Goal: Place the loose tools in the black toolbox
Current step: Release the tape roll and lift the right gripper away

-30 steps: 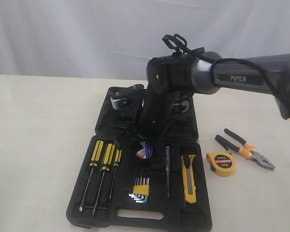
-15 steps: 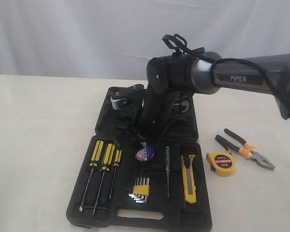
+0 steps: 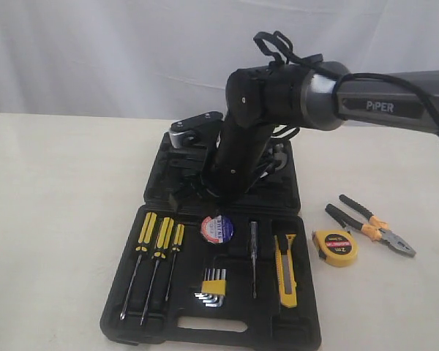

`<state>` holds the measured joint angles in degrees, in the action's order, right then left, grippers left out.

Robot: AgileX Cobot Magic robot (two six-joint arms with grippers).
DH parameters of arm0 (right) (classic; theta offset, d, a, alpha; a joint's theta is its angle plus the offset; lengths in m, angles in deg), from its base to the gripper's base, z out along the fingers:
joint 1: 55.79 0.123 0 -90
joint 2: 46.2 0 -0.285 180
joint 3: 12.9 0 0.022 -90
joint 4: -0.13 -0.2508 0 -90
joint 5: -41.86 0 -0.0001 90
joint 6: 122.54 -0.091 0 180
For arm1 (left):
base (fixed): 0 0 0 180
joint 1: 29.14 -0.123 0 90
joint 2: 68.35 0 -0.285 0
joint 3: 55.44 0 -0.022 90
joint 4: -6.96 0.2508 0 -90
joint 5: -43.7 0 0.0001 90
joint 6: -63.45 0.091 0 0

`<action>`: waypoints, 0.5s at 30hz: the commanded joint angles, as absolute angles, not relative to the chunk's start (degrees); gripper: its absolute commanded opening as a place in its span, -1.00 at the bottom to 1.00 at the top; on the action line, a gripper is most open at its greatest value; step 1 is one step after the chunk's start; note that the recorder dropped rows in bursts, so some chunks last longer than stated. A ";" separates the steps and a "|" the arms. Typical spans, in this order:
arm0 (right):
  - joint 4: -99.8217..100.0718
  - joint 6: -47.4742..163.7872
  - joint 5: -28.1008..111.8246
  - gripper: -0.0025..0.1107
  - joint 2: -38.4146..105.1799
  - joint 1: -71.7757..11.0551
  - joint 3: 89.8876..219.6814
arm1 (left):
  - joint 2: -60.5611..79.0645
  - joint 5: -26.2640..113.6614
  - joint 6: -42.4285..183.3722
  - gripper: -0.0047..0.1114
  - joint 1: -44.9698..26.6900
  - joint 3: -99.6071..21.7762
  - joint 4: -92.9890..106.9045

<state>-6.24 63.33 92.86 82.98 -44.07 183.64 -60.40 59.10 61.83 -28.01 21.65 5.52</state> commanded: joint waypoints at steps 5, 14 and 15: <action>-5.82 61.74 91.58 -0.96 86.76 -44.16 183.76 | -60.56 59.04 61.75 -0.92 -27.90 21.78 5.61; -5.61 61.96 90.10 -0.96 88.82 -44.16 183.76 | -60.56 59.04 61.75 -0.92 -27.90 21.78 5.61; -5.61 62.19 90.10 -0.96 88.58 -44.16 183.76 | -60.56 59.04 61.75 -0.92 -27.90 21.78 5.61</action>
<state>-6.24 61.85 91.12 88.17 -44.07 183.74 -60.40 59.10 61.83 -28.01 21.65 5.52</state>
